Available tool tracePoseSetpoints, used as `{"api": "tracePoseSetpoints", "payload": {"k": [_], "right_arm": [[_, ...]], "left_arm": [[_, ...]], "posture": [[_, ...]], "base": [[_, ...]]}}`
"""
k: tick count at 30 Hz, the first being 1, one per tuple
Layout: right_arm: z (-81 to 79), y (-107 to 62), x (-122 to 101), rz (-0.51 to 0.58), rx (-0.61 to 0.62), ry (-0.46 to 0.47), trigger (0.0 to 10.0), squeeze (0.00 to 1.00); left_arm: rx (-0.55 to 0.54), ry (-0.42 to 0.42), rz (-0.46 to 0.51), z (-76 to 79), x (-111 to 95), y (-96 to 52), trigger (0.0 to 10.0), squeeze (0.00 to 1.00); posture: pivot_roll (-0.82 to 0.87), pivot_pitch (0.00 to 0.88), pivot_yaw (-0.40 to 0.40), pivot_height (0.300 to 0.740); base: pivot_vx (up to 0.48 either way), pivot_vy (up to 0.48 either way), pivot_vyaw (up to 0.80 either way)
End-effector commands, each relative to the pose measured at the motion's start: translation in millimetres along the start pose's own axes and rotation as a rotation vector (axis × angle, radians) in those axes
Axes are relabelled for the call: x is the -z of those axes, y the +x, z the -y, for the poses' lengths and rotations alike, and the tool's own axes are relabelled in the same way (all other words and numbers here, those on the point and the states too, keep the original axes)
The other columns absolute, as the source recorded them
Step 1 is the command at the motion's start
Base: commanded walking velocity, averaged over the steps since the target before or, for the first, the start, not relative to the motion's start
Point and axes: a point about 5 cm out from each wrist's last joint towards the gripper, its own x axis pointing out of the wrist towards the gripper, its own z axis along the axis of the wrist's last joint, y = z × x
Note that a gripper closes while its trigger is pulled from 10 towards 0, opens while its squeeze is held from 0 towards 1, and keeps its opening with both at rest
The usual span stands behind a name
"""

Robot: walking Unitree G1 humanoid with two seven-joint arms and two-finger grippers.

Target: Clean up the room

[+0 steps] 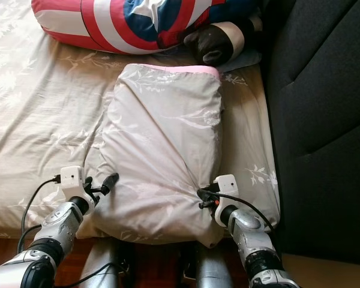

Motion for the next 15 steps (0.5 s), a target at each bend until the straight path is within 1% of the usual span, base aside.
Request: {"api": "tracePoseSetpoints", "payload": {"k": [1, 2, 3, 5, 6, 10, 12, 14, 15], "right_arm": [[3.6, -21.9, 73.3, -0.278, 0.029, 0.101, 0.0, 0.00], [3.6, -21.9, 73.3, -0.278, 0.029, 0.101, 0.0, 0.00], [2.4, -22.6, 75.3, -0.284, 0.026, 0.101, 0.0, 0.00], [1.9, -24.0, 76.8, -0.287, 0.022, 0.103, 0.0, 0.00], [1.4, -24.2, 77.0, -0.288, 0.020, 0.103, 0.0, 0.00], [-0.2, -24.7, 78.0, -0.290, 0.013, 0.102, 0.0, 0.00], [-1.3, -24.6, 78.5, -0.292, 0.011, 0.101, 0.0, 0.00], [-3.7, -23.7, 79.3, -0.293, 0.007, 0.102, 0.0, 0.00], [-4.8, -23.2, 79.5, -0.293, 0.006, 0.102, 0.0, 0.00]], "left_arm": [[0.021, -0.040, -0.132, 2.3, 33.4, -10.0, 10.0, 0.00], [0.021, -0.040, -0.132, 2.3, 33.4, -10.0, 10.0, 0.00], [0.095, -0.020, -0.178, 11.5, 42.2, -10.8, 10.0, 0.00], [0.154, 0.003, -0.216, 19.6, 49.1, -11.5, 10.0, 0.00], [0.164, 0.015, -0.226, 21.1, 50.6, -11.7, 10.0, 0.00], [0.160, 0.034, -0.240, 21.2, 52.7, -12.4, 10.0, 0.00], [0.142, 0.083, -0.261, 19.2, 54.4, -13.2, 10.0, 0.00], [0.151, 0.130, -0.270, 19.3, 56.3, -14.4, 10.0, 0.00], [0.148, 0.148, -0.273, 19.0, 57.1, -14.9, 4.6, 0.00]], "posture": [[-0.12, 0.409, -0.152, 0.647], [-0.12, 0.409, -0.152, 0.647], [-0.12, 0.405, -0.152, 0.647], [-0.11, 0.406, -0.154, 0.647], [-0.11, 0.405, -0.154, 0.647], [-0.11, 0.406, -0.156, 0.647], [-0.11, 0.405, -0.155, 0.647], [-0.10, 0.403, -0.146, 0.647], [-0.10, 0.403, -0.146, 0.647]], "base": [[0.000, 0.000, 0.00], [0.000, 0.000, 0.00], [0.000, 0.000, 0.00], [0.000, 0.000, 0.00], [0.000, 0.000, 0.00], [0.000, 0.000, 0.00], [0.000, 0.000, 0.00], [0.000, 0.000, 0.00], [0.000, 0.000, 0.00]]}}
